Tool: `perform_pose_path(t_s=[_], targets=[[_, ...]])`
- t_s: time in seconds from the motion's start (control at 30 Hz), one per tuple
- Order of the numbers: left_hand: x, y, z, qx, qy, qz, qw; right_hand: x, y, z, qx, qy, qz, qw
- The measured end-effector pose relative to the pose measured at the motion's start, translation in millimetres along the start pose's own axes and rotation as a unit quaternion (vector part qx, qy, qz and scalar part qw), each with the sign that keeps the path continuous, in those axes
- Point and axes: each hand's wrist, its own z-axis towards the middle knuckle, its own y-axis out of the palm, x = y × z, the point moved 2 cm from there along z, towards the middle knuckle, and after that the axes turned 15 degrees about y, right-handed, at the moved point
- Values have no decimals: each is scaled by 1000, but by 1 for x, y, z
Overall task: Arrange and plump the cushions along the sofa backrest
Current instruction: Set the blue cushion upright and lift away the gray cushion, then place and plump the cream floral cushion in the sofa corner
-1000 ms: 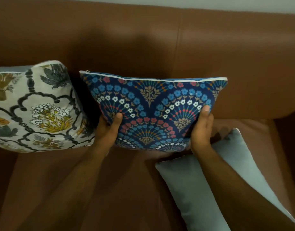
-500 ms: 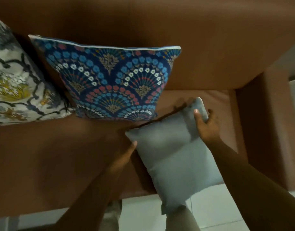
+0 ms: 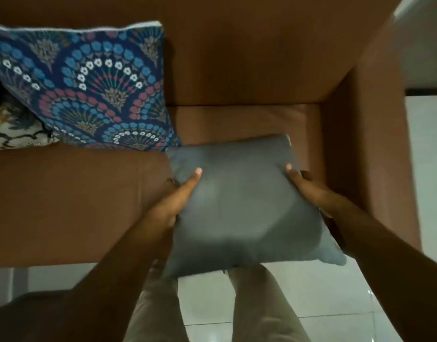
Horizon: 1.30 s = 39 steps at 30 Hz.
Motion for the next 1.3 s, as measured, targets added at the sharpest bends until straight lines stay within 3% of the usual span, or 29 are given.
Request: perform_pose_path(t_s=[0.2,0.27,0.3,0.33,0.37,0.43,0.53,0.63,0.77,0.87,1.0,1.17,1.3], targets=[[137,27,-68,-149,58,-20,987,8,-97,-80,-88,-102,185,973],[160,24,-82,-76,159,-82,981,10,-114,-86,-106,-138,261,950],[166,20,-75,43,188,-144,971,9,-118,-87,-121,-156,300,933],[166,17,-66,107,209,-204,950,7,-119,-87,-129,-182,334,916],[166,20,-62,103,195,-225,949,1,-120,-81,-127,-206,355,903],[159,34,-60,10,192,-177,965,-17,-114,-77,-97,-247,365,893],[158,58,-38,7,259,-36,965,-60,-100,-68,-3,-335,309,890],[177,81,-7,5,311,110,944,-108,-106,-29,54,-317,280,905],[195,75,44,67,256,78,961,-150,-124,9,45,-283,295,911],[194,78,66,49,189,74,978,-172,-123,14,14,-311,317,896],[194,87,68,49,195,42,979,-176,-115,18,17,-303,393,868],[199,114,54,60,286,-28,956,-152,-136,-20,158,-335,452,811],[198,141,64,39,278,-24,960,-138,-163,-12,277,-350,340,828]])
